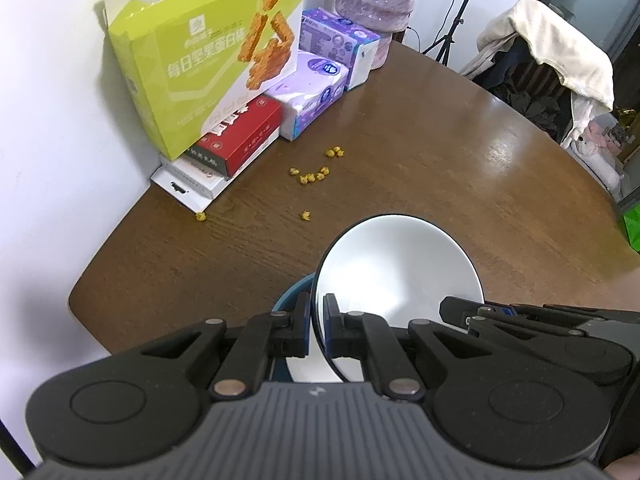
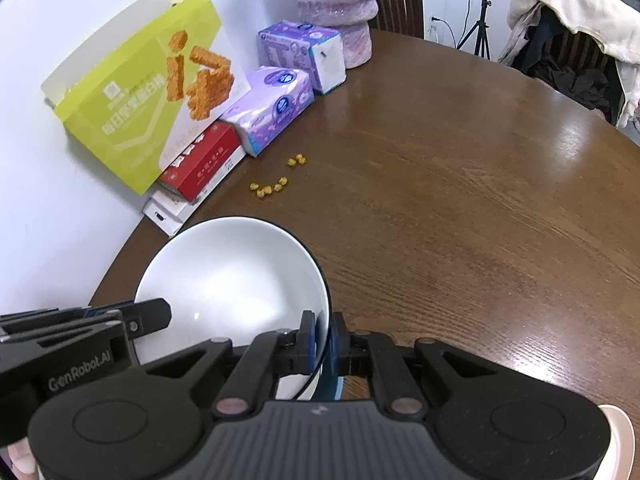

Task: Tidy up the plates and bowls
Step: 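Lower the white bowl into the blue bowl with both grippers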

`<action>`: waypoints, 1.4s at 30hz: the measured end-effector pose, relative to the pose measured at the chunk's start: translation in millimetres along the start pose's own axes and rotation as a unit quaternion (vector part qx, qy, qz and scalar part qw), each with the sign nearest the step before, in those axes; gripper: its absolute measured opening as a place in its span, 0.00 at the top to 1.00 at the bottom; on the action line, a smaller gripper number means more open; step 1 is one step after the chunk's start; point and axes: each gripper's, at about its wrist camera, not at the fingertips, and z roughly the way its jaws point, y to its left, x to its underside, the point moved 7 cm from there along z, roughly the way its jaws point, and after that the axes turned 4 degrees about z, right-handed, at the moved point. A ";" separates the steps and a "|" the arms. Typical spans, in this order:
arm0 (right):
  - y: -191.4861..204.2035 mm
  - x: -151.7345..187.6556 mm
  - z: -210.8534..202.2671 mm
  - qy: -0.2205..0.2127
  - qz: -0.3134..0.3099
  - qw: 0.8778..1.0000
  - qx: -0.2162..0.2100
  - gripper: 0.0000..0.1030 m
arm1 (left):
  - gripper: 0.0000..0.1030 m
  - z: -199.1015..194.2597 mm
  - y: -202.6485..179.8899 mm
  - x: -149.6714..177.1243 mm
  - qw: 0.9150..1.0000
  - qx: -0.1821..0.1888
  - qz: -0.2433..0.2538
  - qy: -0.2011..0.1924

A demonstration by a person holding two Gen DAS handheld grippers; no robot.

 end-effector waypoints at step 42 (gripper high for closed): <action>9.5 28.0 40.6 0.021 -0.045 0.998 0.025 0.92 | 0.93 34.3 12.5 23.8 1.000 -0.013 0.019 0.019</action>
